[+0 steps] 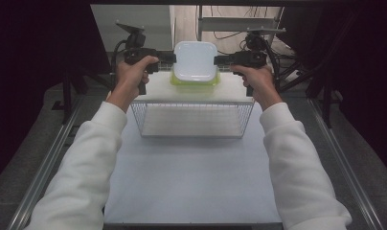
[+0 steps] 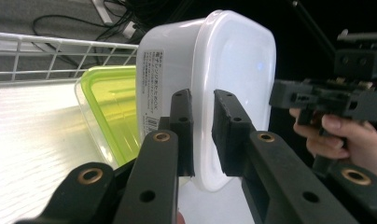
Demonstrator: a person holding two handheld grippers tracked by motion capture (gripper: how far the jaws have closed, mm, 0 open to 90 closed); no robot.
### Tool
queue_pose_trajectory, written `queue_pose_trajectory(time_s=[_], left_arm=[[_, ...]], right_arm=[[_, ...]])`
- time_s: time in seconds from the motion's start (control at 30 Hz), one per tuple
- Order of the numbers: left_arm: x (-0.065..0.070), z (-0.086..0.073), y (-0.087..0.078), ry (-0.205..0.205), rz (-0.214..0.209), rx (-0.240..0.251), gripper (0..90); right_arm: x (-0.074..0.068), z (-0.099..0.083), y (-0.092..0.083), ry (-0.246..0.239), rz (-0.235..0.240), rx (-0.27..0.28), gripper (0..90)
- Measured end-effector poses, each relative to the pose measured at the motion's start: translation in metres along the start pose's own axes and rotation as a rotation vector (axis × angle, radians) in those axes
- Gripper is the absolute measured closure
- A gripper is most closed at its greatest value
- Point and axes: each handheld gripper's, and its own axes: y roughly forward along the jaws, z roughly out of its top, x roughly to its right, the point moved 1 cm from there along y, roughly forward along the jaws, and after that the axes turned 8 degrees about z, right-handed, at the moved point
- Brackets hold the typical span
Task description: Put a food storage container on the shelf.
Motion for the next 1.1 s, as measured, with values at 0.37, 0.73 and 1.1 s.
queue_pose_trajectory(time_s=[0.37, 0.73, 1.1], left_arm=[[-0.012, 0.011, 0.011, -0.099, -0.024, 0.010, 77.3], [-0.022, 0.012, 0.021, -0.137, -0.025, 0.008, 73.5], [-0.020, 0.010, 0.027, -0.092, -0.014, 0.044, 55.9]], right_arm=[[0.011, 0.013, 0.008, 0.106, 0.002, 0.001, 72.5], [0.027, 0.019, 0.018, 0.206, -0.008, 0.016, 68.6], [0.027, 0.018, 0.019, 0.164, -0.039, 0.027, 51.4]])
